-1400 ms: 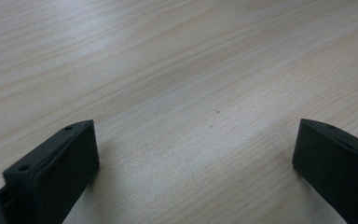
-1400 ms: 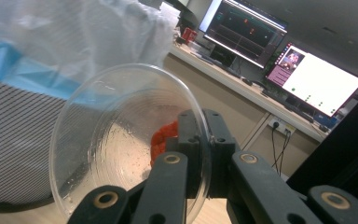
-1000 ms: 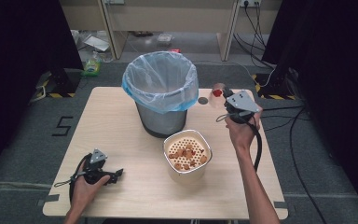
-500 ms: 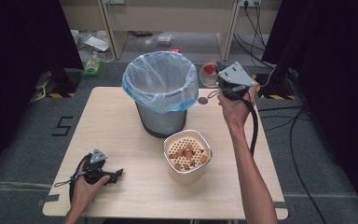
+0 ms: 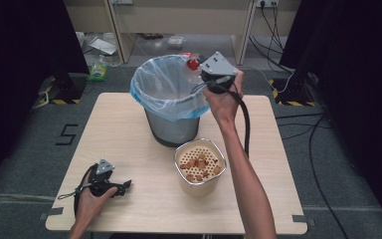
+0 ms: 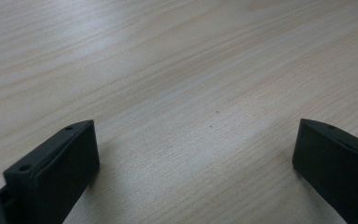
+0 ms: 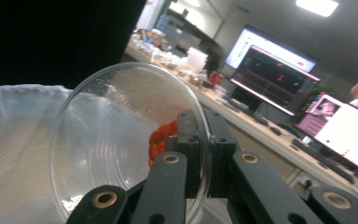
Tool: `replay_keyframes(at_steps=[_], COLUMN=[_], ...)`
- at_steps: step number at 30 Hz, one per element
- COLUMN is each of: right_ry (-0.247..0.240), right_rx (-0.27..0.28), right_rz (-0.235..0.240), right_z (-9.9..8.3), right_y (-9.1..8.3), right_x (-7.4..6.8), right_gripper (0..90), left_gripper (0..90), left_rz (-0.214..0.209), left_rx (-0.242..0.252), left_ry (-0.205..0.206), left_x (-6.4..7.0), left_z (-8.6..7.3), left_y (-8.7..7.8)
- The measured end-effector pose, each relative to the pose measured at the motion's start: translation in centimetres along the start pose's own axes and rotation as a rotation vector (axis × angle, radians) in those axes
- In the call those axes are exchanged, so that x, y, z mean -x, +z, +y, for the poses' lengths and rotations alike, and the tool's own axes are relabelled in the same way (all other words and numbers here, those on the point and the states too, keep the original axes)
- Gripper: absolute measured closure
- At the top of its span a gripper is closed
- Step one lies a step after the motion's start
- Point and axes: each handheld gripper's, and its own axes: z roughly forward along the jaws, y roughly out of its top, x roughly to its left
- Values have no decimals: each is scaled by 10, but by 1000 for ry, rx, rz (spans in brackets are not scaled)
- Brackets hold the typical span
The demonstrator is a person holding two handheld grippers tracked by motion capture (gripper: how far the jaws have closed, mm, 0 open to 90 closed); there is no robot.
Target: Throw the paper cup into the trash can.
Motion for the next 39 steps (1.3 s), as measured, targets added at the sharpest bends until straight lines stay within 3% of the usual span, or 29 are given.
replay_keyframes(at_steps=[2,6,8,9,14,21,22,23,25,26,28,33,39], right_ry=[-6,-6,1,9,15,74,121,121,165,212,228,270,294], right_rx=[-23,-47,-70,-110,-117,-150,-169,-169,-196,-213,-223,-244,-259], right_rz=[29,50,68,77,84,65,77,77,76,88,91,76,66], right_z=[1,1,1,0,2,-10,-17,-17,-25,-32,-35,-57,-78], right_y=[13,24,32,38,38,19,11,11,2,-8,-11,-38,-63], right_x=[-13,-22,-26,-30,-31,-9,-1,-1,9,17,20,38,47], right_gripper=[868,853,808,755,683,606,561,561,518,478,463,425,410], left_gripper=[0,0,0,0,0,0,0,0,0,0,0,0,0], left_rz=[0,0,0,0,2,3,3,3,3,3,3,4,3], left_rx=[0,0,0,0,2,2,3,3,2,2,2,2,0], left_ry=[0,0,0,0,0,1,1,0,1,1,1,0,2], left_x=[0,0,0,0,0,1,1,1,1,1,1,1,0], left_z=[0,0,0,0,0,0,0,0,0,0,0,0,0], left_y=[0,0,0,0,0,0,0,0,0,0,0,0,0])
